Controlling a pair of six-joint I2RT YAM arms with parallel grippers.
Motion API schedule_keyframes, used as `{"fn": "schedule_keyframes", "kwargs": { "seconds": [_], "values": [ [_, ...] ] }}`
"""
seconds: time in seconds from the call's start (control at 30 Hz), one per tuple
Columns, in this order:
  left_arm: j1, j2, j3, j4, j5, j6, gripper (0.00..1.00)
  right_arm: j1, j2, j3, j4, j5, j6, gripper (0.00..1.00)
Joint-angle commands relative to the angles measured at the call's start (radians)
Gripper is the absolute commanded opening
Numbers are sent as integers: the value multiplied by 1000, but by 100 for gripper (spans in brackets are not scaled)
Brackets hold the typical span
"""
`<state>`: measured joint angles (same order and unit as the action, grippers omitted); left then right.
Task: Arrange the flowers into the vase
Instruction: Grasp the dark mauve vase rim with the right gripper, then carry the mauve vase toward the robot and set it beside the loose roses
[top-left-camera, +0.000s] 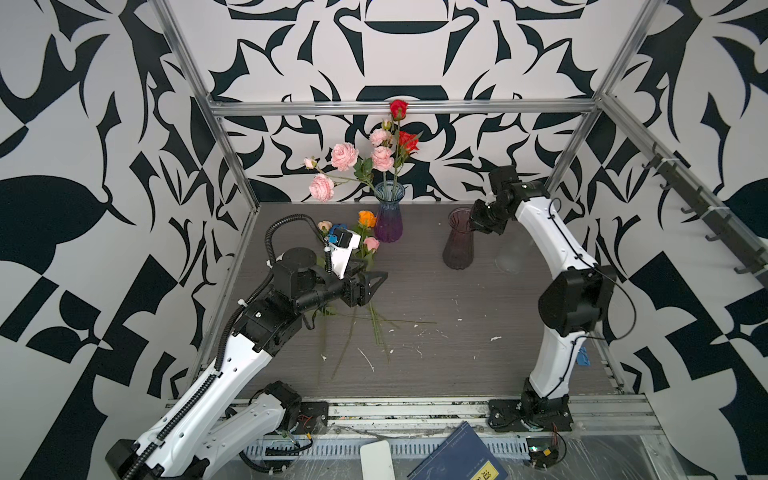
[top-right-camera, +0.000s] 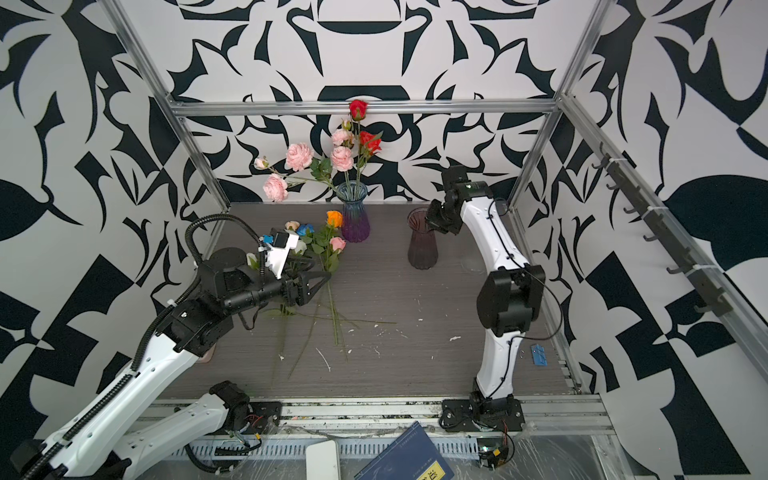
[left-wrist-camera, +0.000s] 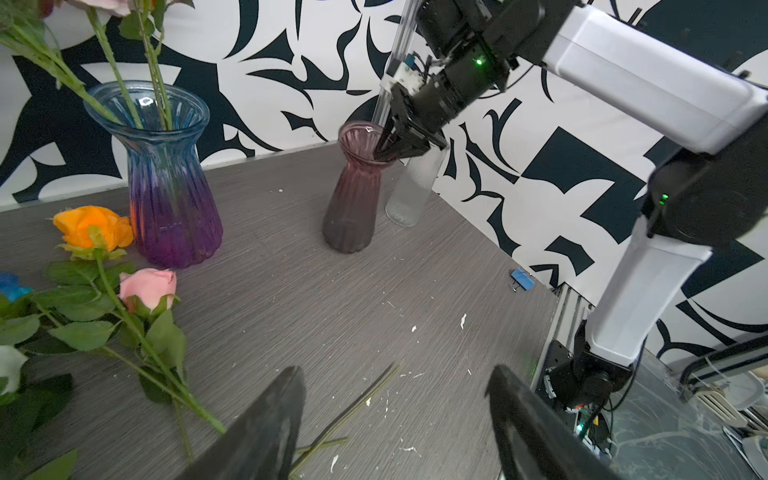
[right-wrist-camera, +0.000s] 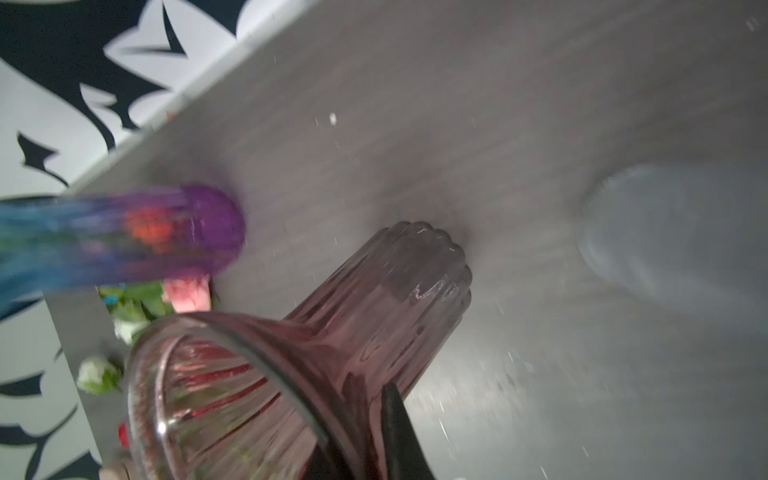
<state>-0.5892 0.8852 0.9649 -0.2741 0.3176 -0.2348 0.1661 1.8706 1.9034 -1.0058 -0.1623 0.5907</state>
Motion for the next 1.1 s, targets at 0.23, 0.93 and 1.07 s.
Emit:
{"fn": "schedule_keyframes", "kwargs": {
  "seconds": [0.23,0.93,1.07],
  "values": [
    [0,-34,-25,66,20,-103,74,263,-392,-311,127,35,31,0],
    [1,-77,-65,93,12,-183,73,496,-338,-446,247,84,114,0],
    [0,-83,-64,81,6,-175,73,553,-360,-464,253,96,161,0]
  ]
}}
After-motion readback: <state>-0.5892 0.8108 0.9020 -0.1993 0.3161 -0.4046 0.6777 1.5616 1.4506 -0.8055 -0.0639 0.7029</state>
